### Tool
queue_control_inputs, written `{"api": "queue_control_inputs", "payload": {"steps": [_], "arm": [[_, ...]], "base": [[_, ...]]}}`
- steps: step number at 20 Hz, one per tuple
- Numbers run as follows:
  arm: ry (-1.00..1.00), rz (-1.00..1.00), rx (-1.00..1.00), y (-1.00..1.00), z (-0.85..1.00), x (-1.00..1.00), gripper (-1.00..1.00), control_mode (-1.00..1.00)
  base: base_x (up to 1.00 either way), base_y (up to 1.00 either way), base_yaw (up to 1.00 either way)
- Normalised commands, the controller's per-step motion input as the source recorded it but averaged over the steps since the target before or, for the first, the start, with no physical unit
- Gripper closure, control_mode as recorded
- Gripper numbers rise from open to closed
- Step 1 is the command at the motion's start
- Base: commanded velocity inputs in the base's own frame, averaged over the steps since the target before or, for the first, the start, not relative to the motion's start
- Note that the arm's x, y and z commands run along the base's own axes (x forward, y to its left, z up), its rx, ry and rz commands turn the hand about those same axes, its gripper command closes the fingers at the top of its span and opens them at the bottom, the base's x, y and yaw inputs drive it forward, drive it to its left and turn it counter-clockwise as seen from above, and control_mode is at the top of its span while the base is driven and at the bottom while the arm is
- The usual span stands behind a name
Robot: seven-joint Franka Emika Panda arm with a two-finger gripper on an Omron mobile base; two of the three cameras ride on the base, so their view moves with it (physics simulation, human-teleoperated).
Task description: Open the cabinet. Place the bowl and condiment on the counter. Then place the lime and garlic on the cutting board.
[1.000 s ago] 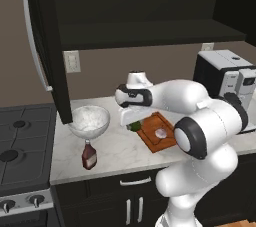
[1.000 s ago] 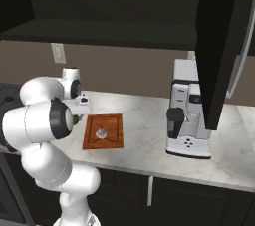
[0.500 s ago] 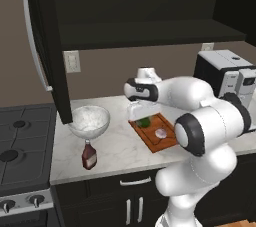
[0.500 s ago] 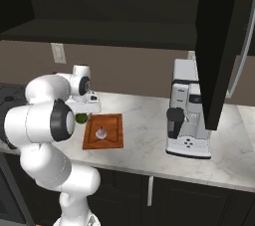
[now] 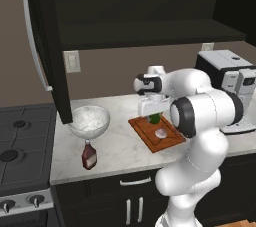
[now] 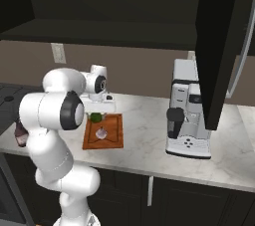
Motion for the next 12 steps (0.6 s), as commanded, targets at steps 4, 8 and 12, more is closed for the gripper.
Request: {"api": "queue_control_inputs", "payload": {"steps": [4, 8, 12], "arm": [[0.01, 0.00, 0.00, -0.06, -0.21, 0.46, 1.00, -1.00], [0.00, 0.00, 0.00, 0.00, -0.46, 0.44, 1.00, -1.00], [-0.02, 0.00, 0.00, 0.00, -0.53, 0.49, 1.00, -1.00]], "base": [[0.00, 0.00, 0.00], [0.00, 0.00, 0.00], [0.00, 0.00, 0.00]]}}
